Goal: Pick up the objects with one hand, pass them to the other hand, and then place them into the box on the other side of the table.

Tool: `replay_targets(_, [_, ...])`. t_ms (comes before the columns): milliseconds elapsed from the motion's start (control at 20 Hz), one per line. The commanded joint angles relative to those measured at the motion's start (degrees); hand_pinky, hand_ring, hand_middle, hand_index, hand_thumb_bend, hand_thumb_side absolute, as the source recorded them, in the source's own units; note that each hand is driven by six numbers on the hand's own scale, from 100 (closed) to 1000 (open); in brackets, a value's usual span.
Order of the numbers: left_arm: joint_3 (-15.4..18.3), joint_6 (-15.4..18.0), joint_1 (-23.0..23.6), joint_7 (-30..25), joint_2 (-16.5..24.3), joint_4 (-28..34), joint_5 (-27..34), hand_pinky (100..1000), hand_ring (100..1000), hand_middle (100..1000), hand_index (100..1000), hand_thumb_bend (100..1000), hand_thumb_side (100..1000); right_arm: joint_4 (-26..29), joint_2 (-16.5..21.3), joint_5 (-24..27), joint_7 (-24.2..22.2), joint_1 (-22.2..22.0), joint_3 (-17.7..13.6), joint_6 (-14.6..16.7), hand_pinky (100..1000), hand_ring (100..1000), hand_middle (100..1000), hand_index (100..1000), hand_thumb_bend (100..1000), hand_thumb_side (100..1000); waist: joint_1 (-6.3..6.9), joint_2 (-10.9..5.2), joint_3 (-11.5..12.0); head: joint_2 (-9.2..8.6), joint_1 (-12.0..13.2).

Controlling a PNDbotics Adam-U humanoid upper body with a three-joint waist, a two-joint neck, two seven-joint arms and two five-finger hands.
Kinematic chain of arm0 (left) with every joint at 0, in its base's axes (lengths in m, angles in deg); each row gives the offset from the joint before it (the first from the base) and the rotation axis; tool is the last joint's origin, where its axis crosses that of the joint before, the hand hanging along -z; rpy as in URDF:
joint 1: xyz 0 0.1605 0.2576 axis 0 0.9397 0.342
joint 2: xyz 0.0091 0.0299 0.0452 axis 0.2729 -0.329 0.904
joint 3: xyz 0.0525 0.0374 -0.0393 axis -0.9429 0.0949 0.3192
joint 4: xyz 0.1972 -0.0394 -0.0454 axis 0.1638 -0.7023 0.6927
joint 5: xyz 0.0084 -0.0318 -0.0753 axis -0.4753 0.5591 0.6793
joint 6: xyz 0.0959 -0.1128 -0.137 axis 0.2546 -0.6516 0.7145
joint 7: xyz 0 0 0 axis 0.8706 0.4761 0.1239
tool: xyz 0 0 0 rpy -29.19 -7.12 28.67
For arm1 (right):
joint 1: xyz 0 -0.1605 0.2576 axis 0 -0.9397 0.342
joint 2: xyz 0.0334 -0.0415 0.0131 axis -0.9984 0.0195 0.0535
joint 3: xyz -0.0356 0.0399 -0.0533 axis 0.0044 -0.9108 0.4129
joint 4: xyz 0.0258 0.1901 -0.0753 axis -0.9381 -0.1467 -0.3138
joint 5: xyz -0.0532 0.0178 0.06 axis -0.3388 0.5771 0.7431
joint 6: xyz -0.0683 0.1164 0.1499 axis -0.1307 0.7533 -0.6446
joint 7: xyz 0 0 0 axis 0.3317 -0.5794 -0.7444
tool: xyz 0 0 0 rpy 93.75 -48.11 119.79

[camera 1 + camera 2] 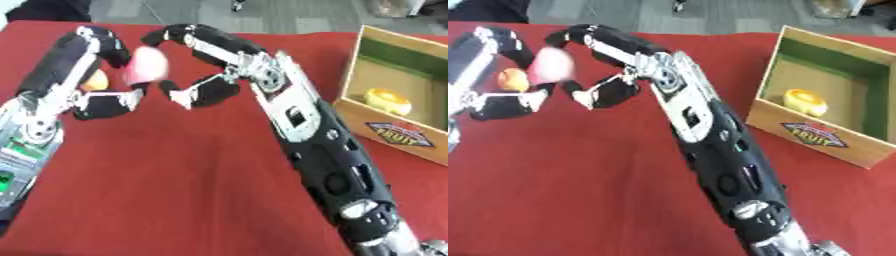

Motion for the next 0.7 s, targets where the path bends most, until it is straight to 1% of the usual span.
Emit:
replay_targets(50, [0.67, 0.47, -0.99, 0.15, 0.99, 1.29, 0.31, 696, 529, 488, 492, 267, 100, -0.36, -0.86, -0.86, -0.46, 1.0, -0.02, 0.58, 1000, 1000, 847, 933, 156, 192, -0.24, -1.9, 0.12, -0.27, -0.35])
replay_targets(350, [0.52, 0.94, -1.3, 0.29, 0.54, 1.48, 0.56, 695, 527, 487, 492, 259, 100, -1.7, -1.9, -1.4, -0.03, 0.96, -0.26, 1.05, 1000, 1000, 828, 926, 132, 167, -0.21, -1.81, 0.28, -0.44, -0.55])
replay_targets(600, [0.38, 1.34, -1.38, 0.53, 0.17, 1.58, 1.17, 694, 525, 486, 492, 254, 100, -2.12, -2.51, 0.03, 1.49, 0.91, -0.38, -0.04, 1000, 1000, 772, 896, 100, 103, -0.22, -1.83, 0.33, -0.51, -0.67])
replay_targets(700, [0.24, 1.59, -1.37, 0.48, 0.07, 1.63, 1.45, 694, 525, 486, 493, 255, 100, -2.17, -2.73, 1.03, 2.29, 0.87, -0.42, -0.65, 999, 1000, 741, 876, 100, 100, -0.21, -1.82, 0.37, -0.53, -0.77])
